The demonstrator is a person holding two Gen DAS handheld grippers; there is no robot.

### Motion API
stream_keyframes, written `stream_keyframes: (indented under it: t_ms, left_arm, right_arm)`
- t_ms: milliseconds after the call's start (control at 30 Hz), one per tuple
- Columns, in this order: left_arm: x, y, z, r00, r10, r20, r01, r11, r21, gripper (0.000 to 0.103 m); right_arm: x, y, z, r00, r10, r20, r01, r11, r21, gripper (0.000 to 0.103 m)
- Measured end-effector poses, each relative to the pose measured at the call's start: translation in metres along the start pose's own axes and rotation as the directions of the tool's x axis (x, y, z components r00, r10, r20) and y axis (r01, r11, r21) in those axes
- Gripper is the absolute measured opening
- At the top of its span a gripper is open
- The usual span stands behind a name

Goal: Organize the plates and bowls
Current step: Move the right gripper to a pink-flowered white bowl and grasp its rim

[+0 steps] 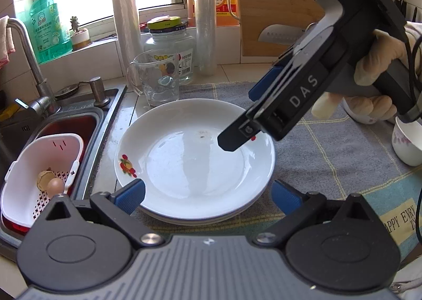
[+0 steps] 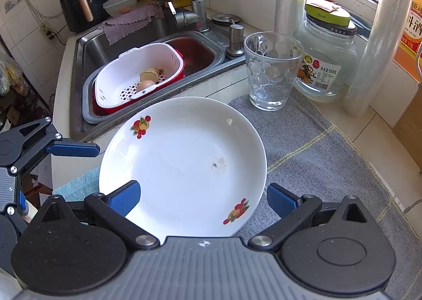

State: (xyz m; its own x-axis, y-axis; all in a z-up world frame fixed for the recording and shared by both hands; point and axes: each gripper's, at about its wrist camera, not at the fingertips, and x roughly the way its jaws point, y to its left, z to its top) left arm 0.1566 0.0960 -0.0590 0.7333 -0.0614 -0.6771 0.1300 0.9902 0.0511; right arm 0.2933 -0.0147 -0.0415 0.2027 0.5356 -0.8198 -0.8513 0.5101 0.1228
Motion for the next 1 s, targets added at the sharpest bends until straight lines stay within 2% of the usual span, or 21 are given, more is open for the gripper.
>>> stream_keyframes:
  t_ms: [133,200,333,467,633,900,1000]
  left_arm:
    - [0.0,-0.001,0.005,0.999,-0.027,0.022,0.027,1.0,0.011,0.101]
    - [0.001,-0.002,0.008,0.999,-0.042,0.033,0.041,0.999,0.02,0.102]
    - [0.004,-0.01,0.013,0.996,-0.076,0.053,0.073,0.996,0.055,0.102]
    - [0.01,-0.023,0.019,0.99,-0.132,0.055,0.126,0.987,0.096,0.102]
    - [0.018,-0.048,0.027,0.975,-0.214,0.057,0.202,0.965,0.165,0.102]
    - [0.031,-0.1,0.036,0.929,-0.37,0.02,0.348,0.889,0.296,0.102]
    - [0.037,-0.117,0.037,0.916,-0.402,0.003,0.379,0.865,0.329,0.102]
  right_arm:
    - [-0.007,0.005,-0.007,0.998,-0.062,0.029,0.061,0.998,0.015,0.103]
    - [-0.013,0.008,-0.013,0.991,-0.121,0.05,0.119,0.992,0.033,0.103]
    - [-0.026,0.016,-0.031,0.963,-0.255,0.089,0.249,0.966,0.067,0.103]
    - [-0.044,0.019,-0.055,0.936,-0.333,0.114,0.318,0.939,0.129,0.103]
    - [-0.069,0.013,-0.087,0.884,-0.454,0.116,0.415,0.873,0.254,0.103]
    - [-0.111,-0.006,-0.146,0.796,-0.604,0.05,0.526,0.729,0.438,0.103]
    - [-0.124,-0.013,-0.168,0.776,-0.631,0.021,0.543,0.684,0.487,0.103]
